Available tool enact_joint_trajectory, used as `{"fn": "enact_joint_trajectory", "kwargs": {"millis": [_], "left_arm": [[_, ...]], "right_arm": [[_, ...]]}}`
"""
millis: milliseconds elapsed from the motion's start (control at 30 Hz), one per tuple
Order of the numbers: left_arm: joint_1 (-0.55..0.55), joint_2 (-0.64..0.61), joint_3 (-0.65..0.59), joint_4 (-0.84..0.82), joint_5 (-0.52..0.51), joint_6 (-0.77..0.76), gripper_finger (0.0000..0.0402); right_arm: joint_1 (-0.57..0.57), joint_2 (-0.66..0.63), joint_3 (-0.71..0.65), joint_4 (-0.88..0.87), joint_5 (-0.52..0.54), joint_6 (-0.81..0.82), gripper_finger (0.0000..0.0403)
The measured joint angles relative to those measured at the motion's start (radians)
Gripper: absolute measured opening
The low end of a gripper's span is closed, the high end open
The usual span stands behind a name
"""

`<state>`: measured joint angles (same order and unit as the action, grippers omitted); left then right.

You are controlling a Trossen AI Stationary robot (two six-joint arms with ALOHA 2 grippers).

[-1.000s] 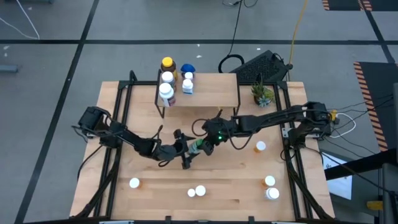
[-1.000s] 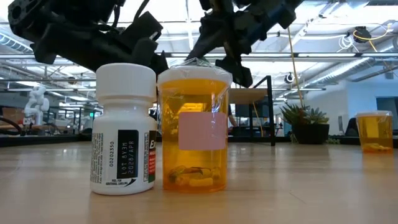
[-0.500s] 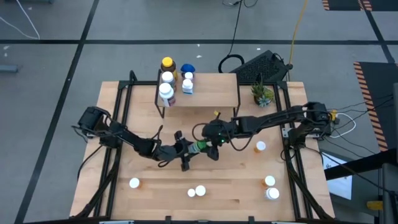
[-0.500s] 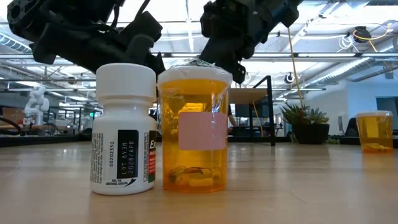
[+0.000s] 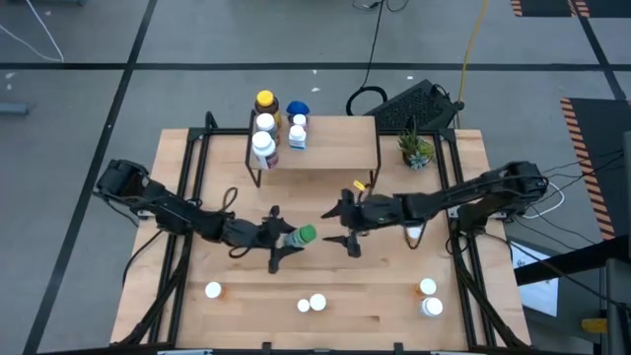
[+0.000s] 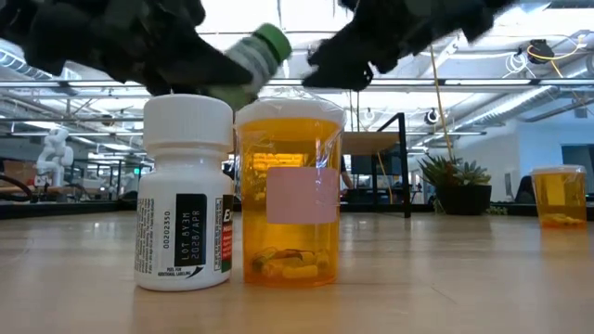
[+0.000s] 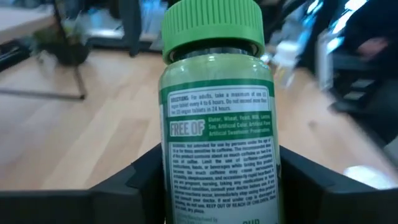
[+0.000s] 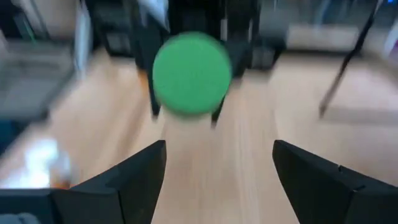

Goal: Pick and place medicine bottles onto shelf by color
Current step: Put the small green medicine bottle on the shelf, aligned with the other blue, pink and white medicine bottle

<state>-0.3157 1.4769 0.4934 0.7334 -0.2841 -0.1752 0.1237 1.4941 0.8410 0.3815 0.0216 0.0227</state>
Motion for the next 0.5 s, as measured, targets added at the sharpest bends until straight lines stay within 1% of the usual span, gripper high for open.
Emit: {"fn": "enact_joint_trajectory", "kwargs": {"millis": [100,133,167,200,267,433,500], "left_arm": [[0.0,-0.001,-0.057,0.15,0.051,0.02,0.0226],[0.0,0.001,-0.072,0.194,0.076,0.027,0.0226],[0.0,0.004,-0.081,0.228,0.1,0.033,0.0226],[0.003,0.007,-0.085,0.249,0.115,0.038,0.0226],[0.003,0.009,-0.091,0.261,0.129,0.051,0.0225],[0.003,0.009,-0.089,0.266,0.136,0.073,0.0228],[0.003,0.009,-0.089,0.267,0.136,0.074,0.0228]], "right_arm": [[0.01,0.029,-0.128,0.447,-0.026,0.014,0.0289],[0.015,0.042,-0.154,0.545,-0.03,0.017,0.029],[0.017,0.053,-0.17,0.601,-0.044,0.019,0.0292],[0.017,0.067,-0.172,0.634,-0.053,0.018,0.0293],[0.021,0.083,-0.161,0.641,-0.052,0.018,0.0295],[0.037,0.156,-0.06,0.631,-0.058,-0.01,0.0299],[0.038,0.186,-0.017,0.612,-0.082,-0.016,0.0299]]}}
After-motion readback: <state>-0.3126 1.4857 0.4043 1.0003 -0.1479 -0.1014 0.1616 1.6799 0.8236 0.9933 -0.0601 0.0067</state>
